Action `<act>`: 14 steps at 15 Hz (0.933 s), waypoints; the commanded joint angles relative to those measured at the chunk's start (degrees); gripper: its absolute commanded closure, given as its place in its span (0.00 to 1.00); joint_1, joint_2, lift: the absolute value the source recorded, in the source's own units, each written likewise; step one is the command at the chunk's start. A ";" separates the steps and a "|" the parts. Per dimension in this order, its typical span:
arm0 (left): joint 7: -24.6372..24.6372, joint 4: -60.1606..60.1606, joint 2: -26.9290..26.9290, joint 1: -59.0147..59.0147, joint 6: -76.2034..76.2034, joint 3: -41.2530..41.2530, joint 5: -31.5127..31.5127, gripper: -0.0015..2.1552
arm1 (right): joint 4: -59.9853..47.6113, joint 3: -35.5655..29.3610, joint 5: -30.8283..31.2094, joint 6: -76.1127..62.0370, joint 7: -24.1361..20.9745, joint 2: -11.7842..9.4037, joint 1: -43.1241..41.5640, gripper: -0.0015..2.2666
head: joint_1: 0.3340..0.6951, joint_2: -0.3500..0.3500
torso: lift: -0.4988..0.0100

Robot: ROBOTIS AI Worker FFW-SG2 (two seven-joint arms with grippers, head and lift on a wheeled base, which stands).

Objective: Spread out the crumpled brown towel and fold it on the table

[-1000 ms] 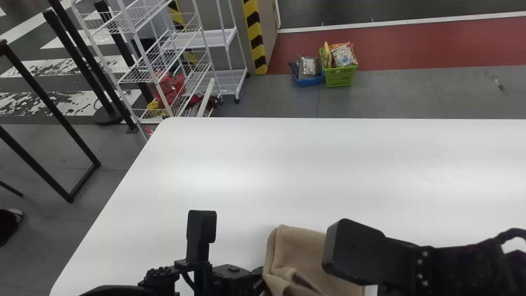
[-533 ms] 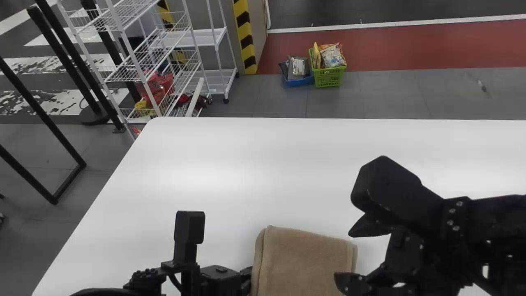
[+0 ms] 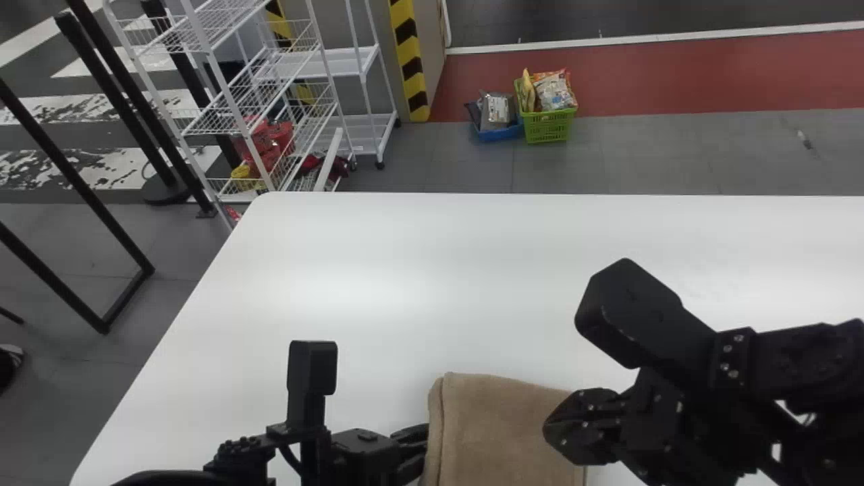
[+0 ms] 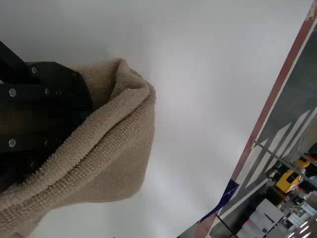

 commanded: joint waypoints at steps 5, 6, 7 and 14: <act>0.85 -0.84 -0.15 0.05 -1.94 1.13 -1.29 0.02 | 0.10 -2.09 -0.12 -1.87 0.54 0.80 2.24 0.94 | 1.00 0.86 | 0.73; 0.85 -0.75 -0.15 0.05 -1.94 1.04 -1.38 0.02 | 0.19 -2.18 -0.12 -1.87 0.54 1.24 2.24 0.94 | 1.00 0.86 | 0.73; 0.85 -0.49 -0.15 0.05 -1.94 1.04 -1.46 0.02 | 0.19 -2.18 0.05 -2.22 0.54 1.59 2.33 0.94 | 1.00 0.86 | 0.73; 1.73 6.02 -0.15 -0.65 -8.09 -0.36 -4.45 0.02 | 1.77 -1.91 0.58 -2.57 0.54 3.43 2.24 0.94 | 1.00 0.91 | 0.73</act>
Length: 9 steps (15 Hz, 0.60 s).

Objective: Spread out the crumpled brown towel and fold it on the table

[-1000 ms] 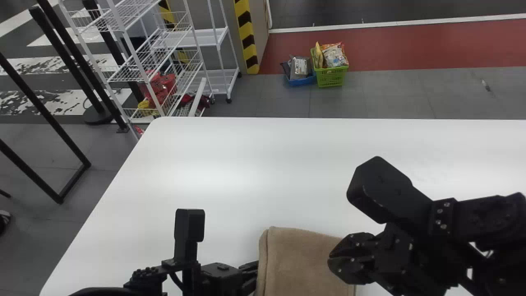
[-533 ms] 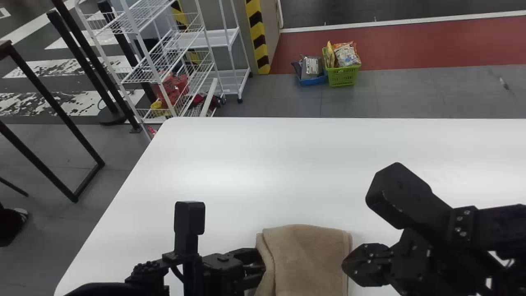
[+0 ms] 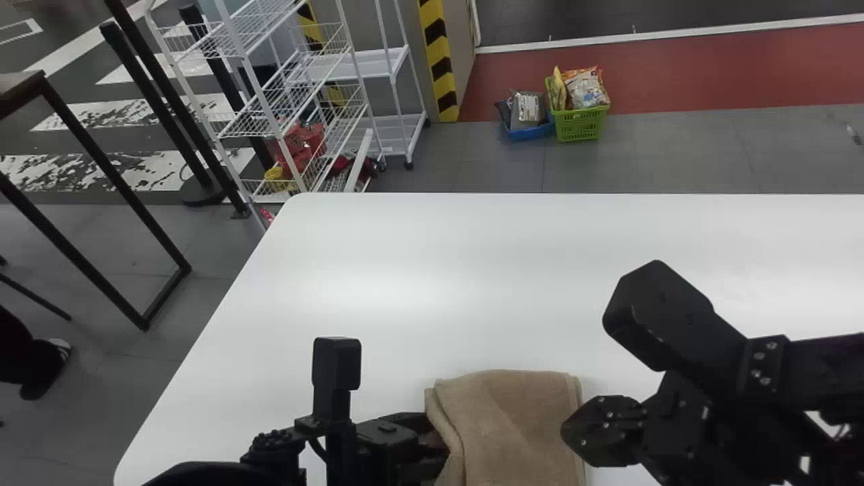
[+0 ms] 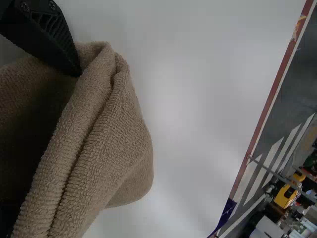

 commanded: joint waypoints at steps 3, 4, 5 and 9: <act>0.05 2.30 -0.15 0.14 -8.53 -2.20 -2.72 0.02 | 1.02 -0.57 -0.51 -0.09 0.54 -0.41 0.25 0.94 | 1.00 0.90 | 0.73; -0.04 2.65 -0.15 0.31 -11.69 -2.73 -3.25 0.02 | 1.02 -0.92 -0.95 -0.09 0.54 -0.41 0.25 0.94 | 1.00 0.89 | 0.73; -0.04 3.09 -0.15 0.58 -15.74 -3.61 -4.48 0.02 | 1.46 -1.10 -1.03 -0.09 0.54 -0.50 0.43 0.94 | 1.00 0.87 | 0.73; 0.75 6.96 -0.15 -0.13 -23.65 -5.89 -7.47 0.04 | 4.62 -1.72 -1.65 -0.79 0.54 -0.24 0.69 0.94 | 1.00 0.82 | 0.73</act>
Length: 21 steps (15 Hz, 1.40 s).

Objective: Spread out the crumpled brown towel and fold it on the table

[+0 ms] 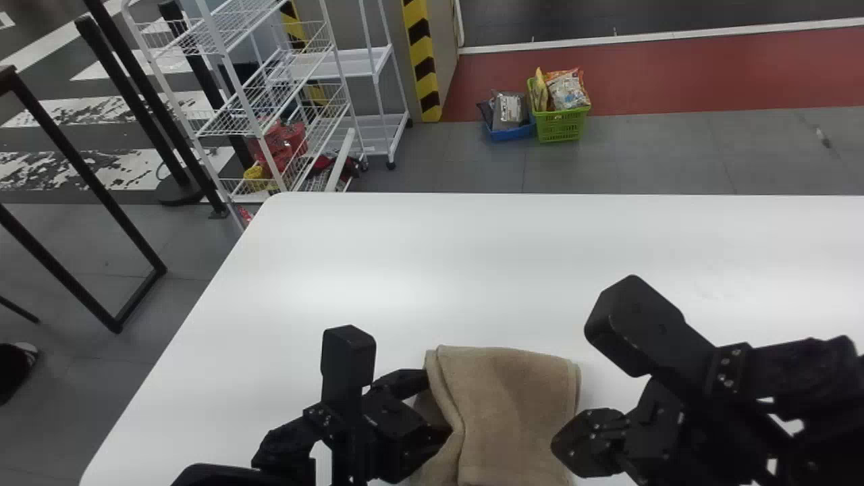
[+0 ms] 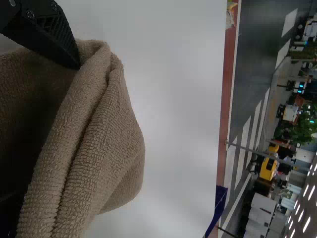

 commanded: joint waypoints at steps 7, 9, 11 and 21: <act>0.23 3.31 -0.15 -1.05 -0.72 -0.94 -1.86 0.04 | 7.59 -3.17 -0.83 -6.85 0.54 4.28 -1.24 0.94 | 1.00 0.81 | 0.73; 0.23 3.74 -0.15 -1.58 -0.72 -0.94 -1.86 0.04 | 11.37 -4.05 -1.36 -9.31 0.54 5.51 -2.03 0.94 | 1.00 0.81 | 0.73; 0.14 4.45 -0.15 -2.02 -0.55 -0.86 -1.86 0.04 | 14.18 -4.14 -1.71 -10.89 0.54 6.56 -2.38 0.94 | 1.00 0.81 | 0.73; -0.57 5.68 -0.15 -3.60 -3.36 1.25 -1.68 0.04 | 22.62 -4.14 -1.62 -10.19 0.54 9.20 -4.58 0.94 | 1.00 0.83 | 0.73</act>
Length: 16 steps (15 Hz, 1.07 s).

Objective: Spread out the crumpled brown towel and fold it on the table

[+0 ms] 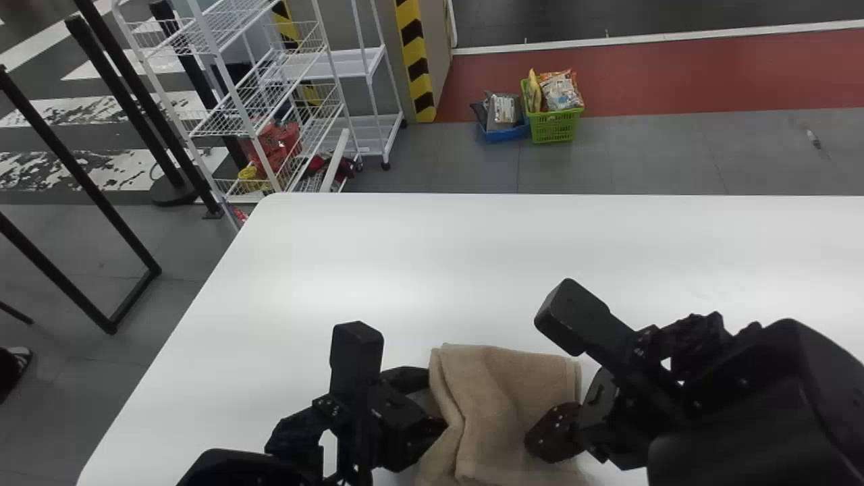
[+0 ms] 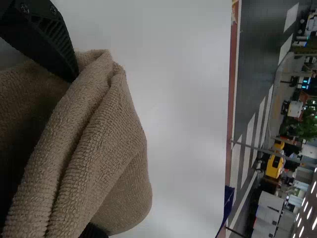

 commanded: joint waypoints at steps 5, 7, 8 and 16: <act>0.88 -0.46 -0.15 -0.74 -7.16 4.32 -1.24 0.04 | 0.78 1.06 0.62 4.09 0.52 0.37 -1.37 0.94 | 1.00 0.86 | 0.73; 1.49 -0.28 -0.15 -1.10 -10.68 6.96 -1.41 0.04 | 1.22 1.24 0.80 4.27 0.52 0.37 -1.46 0.94 | 1.00 0.89 | 0.73; 1.67 -0.19 -0.15 -1.18 -12.26 8.80 -1.15 0.04 | 1.48 1.24 0.97 4.27 0.52 0.37 -1.55 0.94 | 1.00 0.90 | 0.73; -0.35 -11.00 -0.15 5.94 -14.19 16.89 9.75 0.04 | -3.53 -3.77 -2.63 5.68 0.52 0.55 -2.60 0.84 | 1.00 1.00 | 0.73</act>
